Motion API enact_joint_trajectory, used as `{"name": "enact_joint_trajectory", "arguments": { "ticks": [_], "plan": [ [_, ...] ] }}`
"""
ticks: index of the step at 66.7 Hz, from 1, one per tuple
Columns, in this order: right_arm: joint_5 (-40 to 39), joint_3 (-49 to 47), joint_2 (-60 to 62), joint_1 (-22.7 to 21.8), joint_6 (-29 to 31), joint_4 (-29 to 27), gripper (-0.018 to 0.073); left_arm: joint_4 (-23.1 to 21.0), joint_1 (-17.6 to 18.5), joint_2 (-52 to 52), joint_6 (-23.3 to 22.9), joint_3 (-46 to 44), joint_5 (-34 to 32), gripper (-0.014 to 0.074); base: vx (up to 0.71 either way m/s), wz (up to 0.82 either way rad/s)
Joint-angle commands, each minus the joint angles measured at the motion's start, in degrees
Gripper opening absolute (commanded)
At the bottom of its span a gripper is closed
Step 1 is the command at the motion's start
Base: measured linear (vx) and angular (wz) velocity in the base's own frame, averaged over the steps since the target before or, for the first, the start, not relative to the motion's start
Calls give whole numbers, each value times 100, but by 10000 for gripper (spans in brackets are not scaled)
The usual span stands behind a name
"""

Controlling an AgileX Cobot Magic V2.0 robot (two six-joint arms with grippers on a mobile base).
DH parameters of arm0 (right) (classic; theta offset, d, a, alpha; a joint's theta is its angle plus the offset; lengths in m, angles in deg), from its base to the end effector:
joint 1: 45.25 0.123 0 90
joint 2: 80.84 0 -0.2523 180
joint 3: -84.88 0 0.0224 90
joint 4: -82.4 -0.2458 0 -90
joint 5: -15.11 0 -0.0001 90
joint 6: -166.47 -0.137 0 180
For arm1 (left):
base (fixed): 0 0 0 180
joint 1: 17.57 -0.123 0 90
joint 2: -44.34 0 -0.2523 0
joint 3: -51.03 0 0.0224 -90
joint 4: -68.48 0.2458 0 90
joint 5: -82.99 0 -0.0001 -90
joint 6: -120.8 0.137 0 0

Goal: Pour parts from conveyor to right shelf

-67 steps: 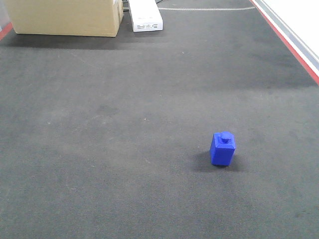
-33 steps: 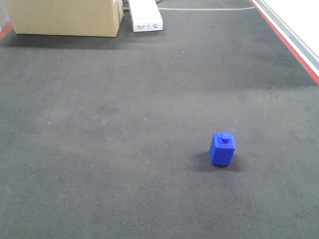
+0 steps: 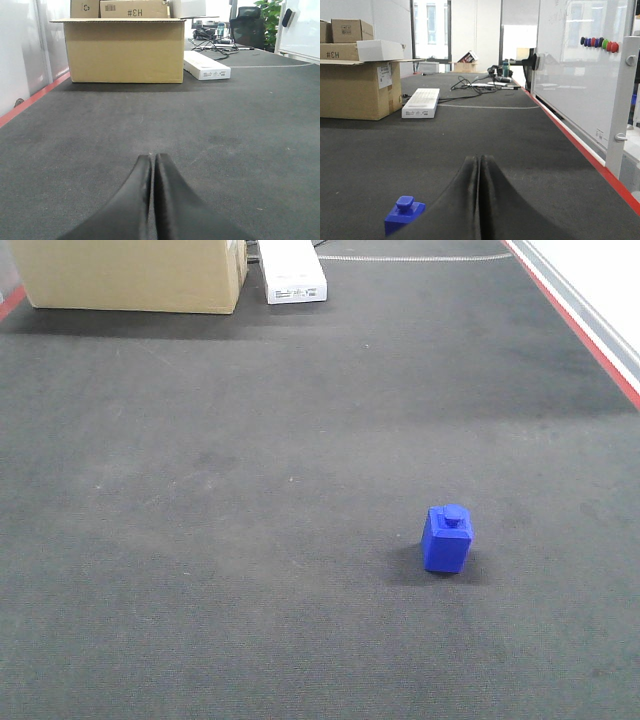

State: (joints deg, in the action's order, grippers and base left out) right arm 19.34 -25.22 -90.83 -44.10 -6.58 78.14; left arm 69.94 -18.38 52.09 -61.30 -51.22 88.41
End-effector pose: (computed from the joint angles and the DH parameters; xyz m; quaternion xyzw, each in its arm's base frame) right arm 0.1258 0.0033 0.2459 -0.0245 0.6694 -0.0082 0.7425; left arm 0.1303 0.0022 0.1963 -0.0099 0.7127 0.0019 0.7014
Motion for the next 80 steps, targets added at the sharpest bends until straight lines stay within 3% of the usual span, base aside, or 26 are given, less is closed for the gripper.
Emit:
{"name": "enact_joint_trajectory", "arguments": {
  "ticks": [1, 18, 57, 69, 80],
  "plan": [
    [257, -677, -534, -8, 22, 12, -9, -35, -12, -35, -42, -150, -413, -6, 0, 0],
    [1659, -1581, -2166, -8, 22, -125, -9, -35, -12, -35, -42, -150, -413, -6, 0, 0],
    [1788, -1553, -2719, -8, 21, -126, 0, -35, -12, -35, -42, -150, -413, -6, 0, 0],
    [1833, -1711, -2719, -8, 21, -126, 83, -35, -12, -35, -42, -150, -413, -6, 0, 0],
    [1916, -2055, -2735, -8, 21, -184, 239, -35, -12, -35, -42, -150, -413, -6, 0, 0]
  ]
}}
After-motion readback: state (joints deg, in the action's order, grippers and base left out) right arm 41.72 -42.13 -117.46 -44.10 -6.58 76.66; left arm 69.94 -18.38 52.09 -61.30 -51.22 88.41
